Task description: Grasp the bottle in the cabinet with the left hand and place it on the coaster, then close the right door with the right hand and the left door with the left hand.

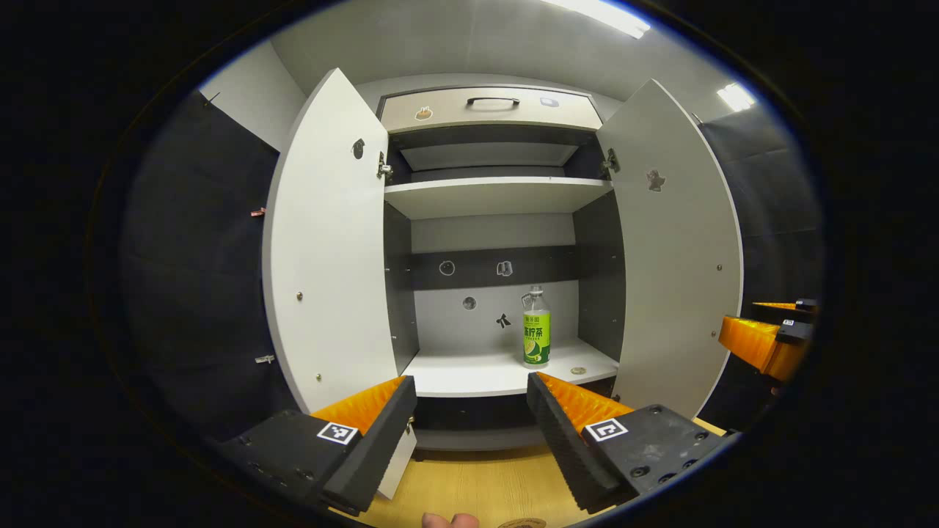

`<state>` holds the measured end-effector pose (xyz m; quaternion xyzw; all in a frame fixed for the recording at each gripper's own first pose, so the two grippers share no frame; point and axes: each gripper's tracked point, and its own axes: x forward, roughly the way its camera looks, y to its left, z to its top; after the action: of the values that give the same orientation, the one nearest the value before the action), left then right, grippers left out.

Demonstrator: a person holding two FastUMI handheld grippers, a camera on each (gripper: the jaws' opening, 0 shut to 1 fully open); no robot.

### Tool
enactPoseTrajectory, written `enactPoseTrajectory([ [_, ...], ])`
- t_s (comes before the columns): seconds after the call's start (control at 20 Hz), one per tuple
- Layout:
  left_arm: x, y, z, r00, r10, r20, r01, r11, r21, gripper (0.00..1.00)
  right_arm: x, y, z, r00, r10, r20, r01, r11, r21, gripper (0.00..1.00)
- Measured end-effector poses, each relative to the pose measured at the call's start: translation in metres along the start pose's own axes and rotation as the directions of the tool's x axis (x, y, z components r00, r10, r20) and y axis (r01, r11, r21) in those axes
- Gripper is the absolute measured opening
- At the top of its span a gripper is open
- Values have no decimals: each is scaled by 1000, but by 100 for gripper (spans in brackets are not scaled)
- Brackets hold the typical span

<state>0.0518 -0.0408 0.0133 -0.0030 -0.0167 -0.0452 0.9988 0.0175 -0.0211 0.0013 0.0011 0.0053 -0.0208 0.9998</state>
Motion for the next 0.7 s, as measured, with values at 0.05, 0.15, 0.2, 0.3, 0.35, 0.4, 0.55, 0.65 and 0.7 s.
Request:
enactPoseTrajectory([
  [0.05, 8, -6, 0, 1000, -15, 0, 15, 1000, -4, 96, -2, 0, 1, 1000, 5, -2, -5, 1000, 4, 99],
  [0.15, 30, -21, -2, 998, -57, -2, 57, 998, -20, 96, -9, -1, 6, 1000, 20, 4, -20, 1000, 20, 99],
  [0.2, 43, -30, -2, 997, -80, -1, 80, 996, -35, 96, -12, -4, 8, 1000, 21, 8, -21, 999, 24, 99],
  [0.3, 73, -48, -2, 992, -129, -1, 129, 989, -72, 96, -19, -15, 12, 1000, 7, 9, -7, 1000, 24, 99],
  [0.35, 89, -56, -1, 990, -144, 1, 143, 986, -81, 96, -22, -20, 14, 1000, 2, 10, -2, 1000, 27, 99],
  [0.4, 107, -63, 0, 988, -151, 10, 152, 985, -84, 97, -26, -27, 15, 1000, -8, 12, 7, 1000, 28, 99],
  [0.55, 162, -81, 3, 986, -160, 38, 163, 983, -78, 97, -34, -46, 14, 999, -31, 12, 31, 1000, 5, 99],
  [0.65, 195, -90, -3, 989, -145, 34, 148, 986, -80, 97, -37, -59, 11, 999, -47, 6, 47, 999, -4, 99],
  [0.7, 212, -95, -7, 990, -138, 27, 140, 987, -73, 97, -38, -67, 13, 998, -59, 9, 59, 998, 0, 99],
])
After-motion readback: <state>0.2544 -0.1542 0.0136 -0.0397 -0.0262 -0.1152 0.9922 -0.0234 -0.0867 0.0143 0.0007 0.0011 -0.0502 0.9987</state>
